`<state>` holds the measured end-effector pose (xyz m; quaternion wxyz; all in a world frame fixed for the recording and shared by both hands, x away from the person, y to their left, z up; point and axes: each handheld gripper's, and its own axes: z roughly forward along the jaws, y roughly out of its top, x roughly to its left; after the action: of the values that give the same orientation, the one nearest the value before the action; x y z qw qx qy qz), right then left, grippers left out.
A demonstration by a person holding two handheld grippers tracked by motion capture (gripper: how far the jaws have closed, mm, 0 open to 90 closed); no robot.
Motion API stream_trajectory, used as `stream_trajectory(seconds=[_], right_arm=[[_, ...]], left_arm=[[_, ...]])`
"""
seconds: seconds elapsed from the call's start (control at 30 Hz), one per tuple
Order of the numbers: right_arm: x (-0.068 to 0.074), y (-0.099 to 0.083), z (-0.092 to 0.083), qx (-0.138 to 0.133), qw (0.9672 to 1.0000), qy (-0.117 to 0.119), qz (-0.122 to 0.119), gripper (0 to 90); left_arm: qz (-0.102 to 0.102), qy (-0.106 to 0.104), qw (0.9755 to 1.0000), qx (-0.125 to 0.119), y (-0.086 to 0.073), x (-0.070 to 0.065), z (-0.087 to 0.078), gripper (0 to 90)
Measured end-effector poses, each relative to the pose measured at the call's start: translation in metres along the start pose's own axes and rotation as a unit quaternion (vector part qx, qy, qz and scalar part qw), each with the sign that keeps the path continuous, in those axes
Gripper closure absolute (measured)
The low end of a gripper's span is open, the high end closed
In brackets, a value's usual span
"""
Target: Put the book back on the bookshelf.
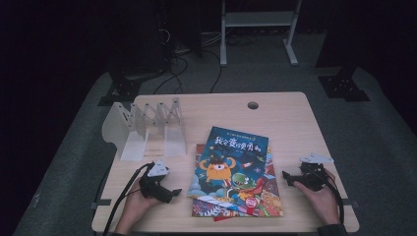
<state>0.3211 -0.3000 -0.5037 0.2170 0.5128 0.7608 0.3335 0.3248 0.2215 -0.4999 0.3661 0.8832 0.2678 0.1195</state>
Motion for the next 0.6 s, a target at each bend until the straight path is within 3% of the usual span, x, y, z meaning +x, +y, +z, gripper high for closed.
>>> stream_trajectory(seconds=[0.07,0.1,0.17,0.27,0.3,0.33,0.47,0.6], right_arm=[[0.0,0.0,0.0,0.0,1.0,0.0,0.0,9.3],[0.0,0.0,-0.001,0.0,1.0,-0.001,0.001,13.5],[0.0,0.001,-0.002,0.002,1.0,0.0,0.0,13.8],[-0.001,0.004,-0.003,0.012,0.9999,-0.001,0.002,18.7],[-0.001,0.004,-0.003,0.012,0.9999,-0.001,0.002,18.7],[-0.001,0.008,-0.006,0.004,1.0,0.004,0.006,20.9],[-0.002,0.015,-0.011,-0.007,0.9998,0.014,0.013,22.1],[0.0,0.026,-0.015,-0.022,0.9993,0.022,0.02,26.0]], left_arm=[[0.0,0.0,1.0,0.0,0.0,0.0,0.0,0.0],[0.0,0.001,1.0,0.0,0.0,0.0,0.0,0.2],[0.003,-0.005,0.9999,-0.008,-0.001,0.0,-0.002,6.8],[-0.025,-0.04,0.9986,-0.025,0.001,0.002,-0.007,8.0],[-0.025,-0.04,0.9986,-0.025,0.001,0.002,-0.007,10.2],[-0.032,-0.054,0.9973,-0.038,0.004,0.002,-0.012,11.3],[-0.038,-0.06,0.996,-0.053,0.01,0.002,-0.02,12.5],[-0.025,-0.054,0.9968,-0.053,0.02,-0.001,-0.026,15.5]])
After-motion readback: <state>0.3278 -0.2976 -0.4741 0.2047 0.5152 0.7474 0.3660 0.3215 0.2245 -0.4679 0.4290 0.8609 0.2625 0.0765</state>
